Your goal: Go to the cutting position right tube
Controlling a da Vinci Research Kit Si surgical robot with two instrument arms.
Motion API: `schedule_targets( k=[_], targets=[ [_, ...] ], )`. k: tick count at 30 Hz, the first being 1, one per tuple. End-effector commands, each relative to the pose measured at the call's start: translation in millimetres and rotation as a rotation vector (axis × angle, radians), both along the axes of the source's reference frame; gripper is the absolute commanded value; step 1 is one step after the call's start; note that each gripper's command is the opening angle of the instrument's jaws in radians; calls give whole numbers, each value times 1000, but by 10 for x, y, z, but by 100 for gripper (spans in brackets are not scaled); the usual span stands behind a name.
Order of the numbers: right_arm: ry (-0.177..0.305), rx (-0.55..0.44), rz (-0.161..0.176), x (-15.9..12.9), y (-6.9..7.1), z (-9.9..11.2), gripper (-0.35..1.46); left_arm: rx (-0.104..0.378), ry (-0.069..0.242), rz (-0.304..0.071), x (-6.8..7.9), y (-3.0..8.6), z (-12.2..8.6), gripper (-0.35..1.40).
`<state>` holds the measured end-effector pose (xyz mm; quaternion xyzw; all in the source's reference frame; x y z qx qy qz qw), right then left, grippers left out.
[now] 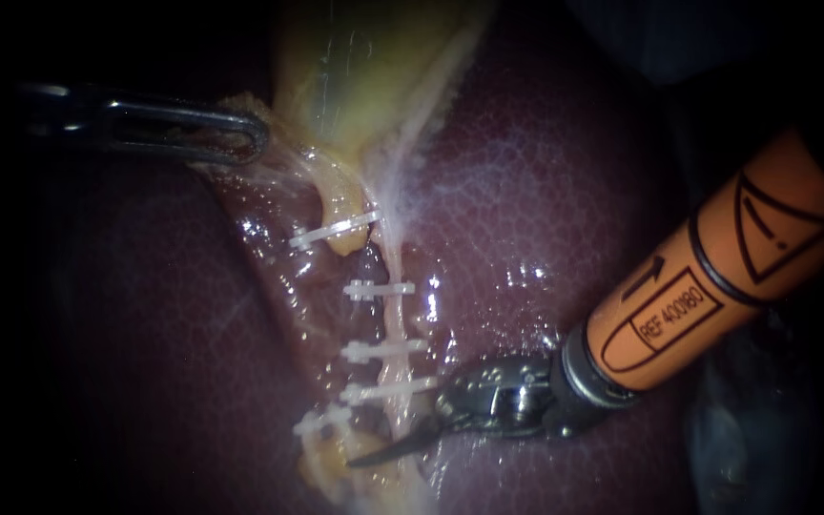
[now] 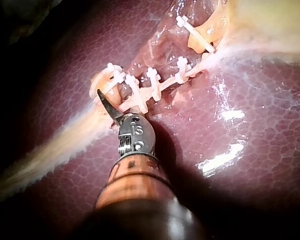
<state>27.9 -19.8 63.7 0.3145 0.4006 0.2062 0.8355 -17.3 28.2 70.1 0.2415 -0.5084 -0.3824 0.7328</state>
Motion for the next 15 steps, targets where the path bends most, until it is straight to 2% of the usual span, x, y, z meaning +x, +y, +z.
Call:
schedule_targets(
  k=[1, 9, 15],
  targets=[
    [0, 0, 0, 0, 0, 0, 137, 0, 0, 0, 0, 0, 0, -35],
    [-1, 1, 2, 0, 3, 0, 137, 0, 0, 0, 0, 0, 0, -35],
    [-10, 4, 7, -5, 14, 7, 137, -1, 0, 0, 0, 0, 0, -35]
  ],
)
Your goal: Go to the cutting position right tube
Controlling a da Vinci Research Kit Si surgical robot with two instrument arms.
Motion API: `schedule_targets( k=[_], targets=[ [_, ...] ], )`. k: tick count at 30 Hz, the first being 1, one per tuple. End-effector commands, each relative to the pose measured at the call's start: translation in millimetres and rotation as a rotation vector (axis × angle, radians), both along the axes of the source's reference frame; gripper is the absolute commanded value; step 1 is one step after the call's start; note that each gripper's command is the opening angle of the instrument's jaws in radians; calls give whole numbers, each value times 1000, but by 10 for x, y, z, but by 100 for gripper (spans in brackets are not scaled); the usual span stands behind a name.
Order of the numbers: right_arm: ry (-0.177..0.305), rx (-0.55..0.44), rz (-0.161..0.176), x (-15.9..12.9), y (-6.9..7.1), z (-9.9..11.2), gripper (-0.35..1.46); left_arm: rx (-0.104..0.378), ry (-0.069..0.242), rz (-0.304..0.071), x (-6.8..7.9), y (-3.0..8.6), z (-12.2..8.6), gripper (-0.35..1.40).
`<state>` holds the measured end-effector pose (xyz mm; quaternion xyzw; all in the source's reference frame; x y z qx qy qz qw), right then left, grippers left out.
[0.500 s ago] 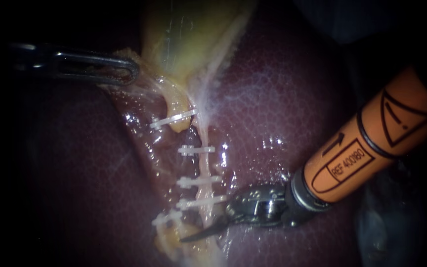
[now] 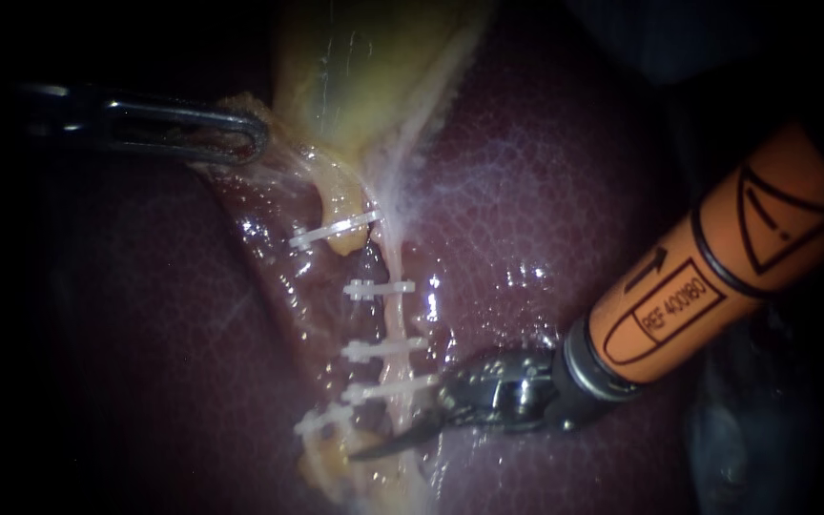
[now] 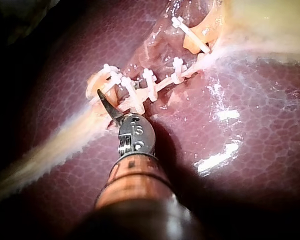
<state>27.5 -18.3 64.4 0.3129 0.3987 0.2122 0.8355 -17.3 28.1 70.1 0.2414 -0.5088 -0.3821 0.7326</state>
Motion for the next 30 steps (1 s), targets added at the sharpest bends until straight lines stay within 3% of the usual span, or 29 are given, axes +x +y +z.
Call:
schedule_targets(
  k=[1, 12, 24, 30],
  targets=[
    [-4, 2, -1, -2, 3, 3, 139, 0, 1, 0, 0, 0, 0, -35],
    [-17, 17, 20, -18, 40, 13, 139, 5, 0, -2, 0, -1, 1, -35],
    [-15, 5, 15, -16, 52, 11, 139, 5, 0, -2, -1, 0, 2, -35],
    [2, 7, 29, -13, 65, 7, 139, 5, 0, -2, -1, 0, 2, -35]
  ],
)
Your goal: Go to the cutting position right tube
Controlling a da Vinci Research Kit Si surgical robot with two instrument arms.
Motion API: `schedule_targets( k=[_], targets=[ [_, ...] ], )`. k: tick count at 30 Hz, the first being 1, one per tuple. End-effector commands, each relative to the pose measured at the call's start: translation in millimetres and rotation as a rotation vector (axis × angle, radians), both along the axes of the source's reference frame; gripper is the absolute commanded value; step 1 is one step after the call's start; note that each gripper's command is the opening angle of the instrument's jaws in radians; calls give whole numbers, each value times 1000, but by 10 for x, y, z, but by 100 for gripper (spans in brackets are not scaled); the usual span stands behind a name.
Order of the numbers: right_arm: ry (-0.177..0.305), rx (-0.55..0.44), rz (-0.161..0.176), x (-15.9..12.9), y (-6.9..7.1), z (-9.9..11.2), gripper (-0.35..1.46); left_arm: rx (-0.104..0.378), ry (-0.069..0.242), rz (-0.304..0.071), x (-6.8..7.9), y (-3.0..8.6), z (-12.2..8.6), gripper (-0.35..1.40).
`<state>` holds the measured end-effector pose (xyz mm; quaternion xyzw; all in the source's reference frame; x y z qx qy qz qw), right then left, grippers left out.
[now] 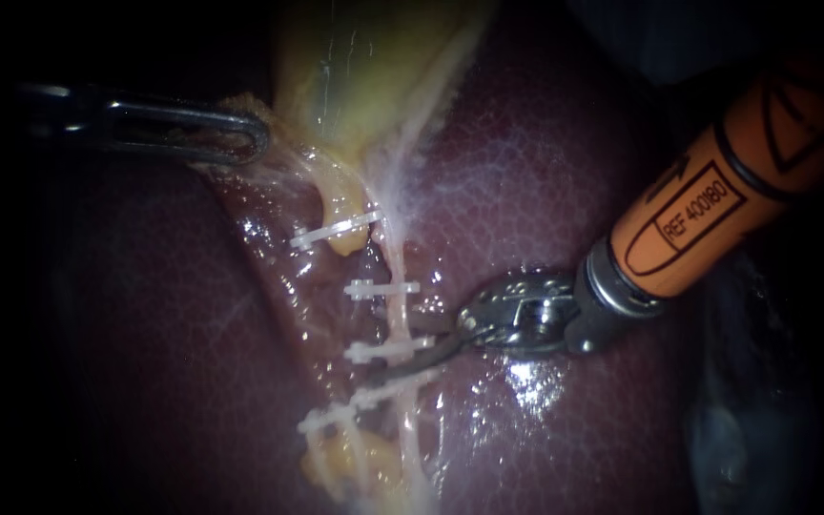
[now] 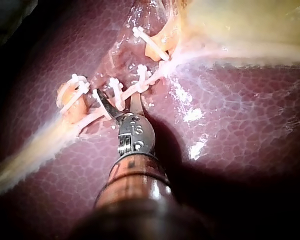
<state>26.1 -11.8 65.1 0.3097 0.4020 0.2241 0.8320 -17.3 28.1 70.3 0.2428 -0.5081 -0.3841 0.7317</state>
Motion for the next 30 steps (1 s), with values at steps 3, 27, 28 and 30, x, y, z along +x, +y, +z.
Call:
schedule_targets(
  k=[3, 27, 28, 30],
  targets=[
    [23, 10, 21, 0, 5, -3, 139, 0, 0, 0, 0, 0, 0, -35],
    [335, 462, 17, 22, 3, 16, 134, 0, 0, 0, 0, 0, 0, -35],
    [357, 474, 17, 24, 3, 16, 134, 0, 0, 0, 0, 0, 0, -35],
    [387, 496, 15, 25, 3, 16, 134, 0, 0, 0, 0, 0, 0, -35]
  ],
)
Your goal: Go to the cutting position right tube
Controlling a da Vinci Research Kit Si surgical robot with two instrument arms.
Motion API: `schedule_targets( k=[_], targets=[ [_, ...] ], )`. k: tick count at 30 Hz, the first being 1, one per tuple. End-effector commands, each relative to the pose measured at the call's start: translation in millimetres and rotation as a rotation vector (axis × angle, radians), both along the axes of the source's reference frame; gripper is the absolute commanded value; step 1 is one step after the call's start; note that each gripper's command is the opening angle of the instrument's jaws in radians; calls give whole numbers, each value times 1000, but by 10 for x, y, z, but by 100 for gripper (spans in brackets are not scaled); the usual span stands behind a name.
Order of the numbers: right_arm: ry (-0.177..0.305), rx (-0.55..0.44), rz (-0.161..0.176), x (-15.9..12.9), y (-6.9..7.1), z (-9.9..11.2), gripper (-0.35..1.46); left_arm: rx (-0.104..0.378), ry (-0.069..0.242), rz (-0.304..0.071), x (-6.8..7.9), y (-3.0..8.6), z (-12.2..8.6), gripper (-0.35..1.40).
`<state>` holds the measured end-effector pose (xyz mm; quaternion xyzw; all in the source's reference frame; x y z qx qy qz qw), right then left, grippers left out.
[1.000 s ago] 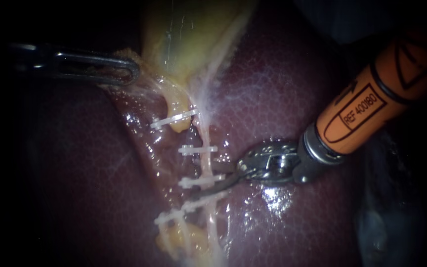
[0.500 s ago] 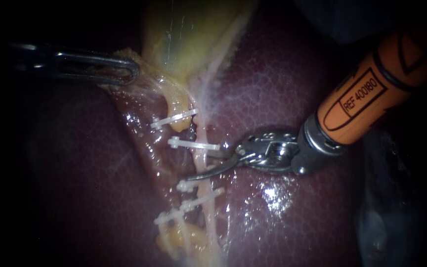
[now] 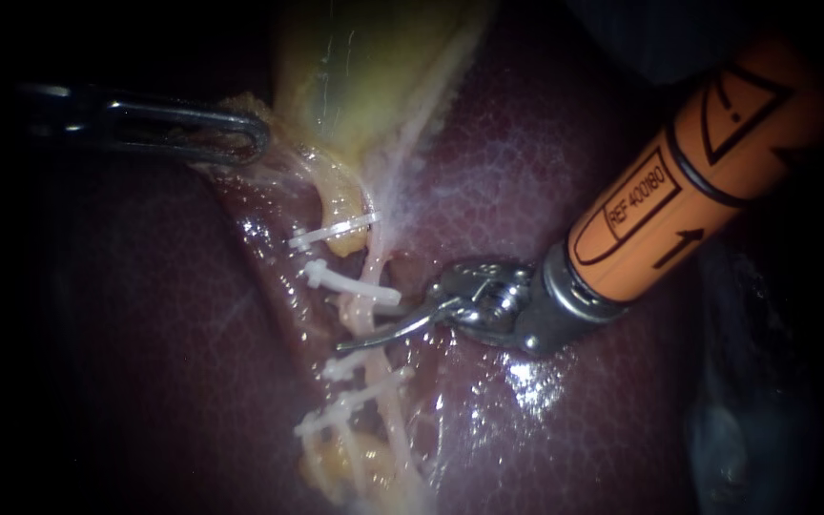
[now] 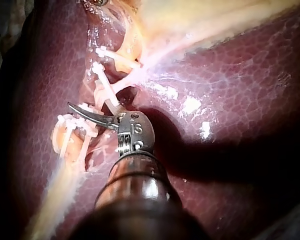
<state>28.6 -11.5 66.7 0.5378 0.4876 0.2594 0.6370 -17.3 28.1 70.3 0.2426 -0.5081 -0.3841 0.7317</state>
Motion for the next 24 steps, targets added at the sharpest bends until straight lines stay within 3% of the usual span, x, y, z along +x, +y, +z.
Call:
schedule_targets(
  k=[1, 11, 24],
  targets=[
    [20, 3, 1, 1, 0, 0, 134, 0, 0, 0, 0, 0, 0, -35],
    [164, 88, 20, 14, -2, -5, 132, 0, 0, 0, -1, 1, 0, -35],
    [207, 131, 60, 27, -2, -7, 137, 0, 0, 0, -2, 1, 2, -35]
  ],
)
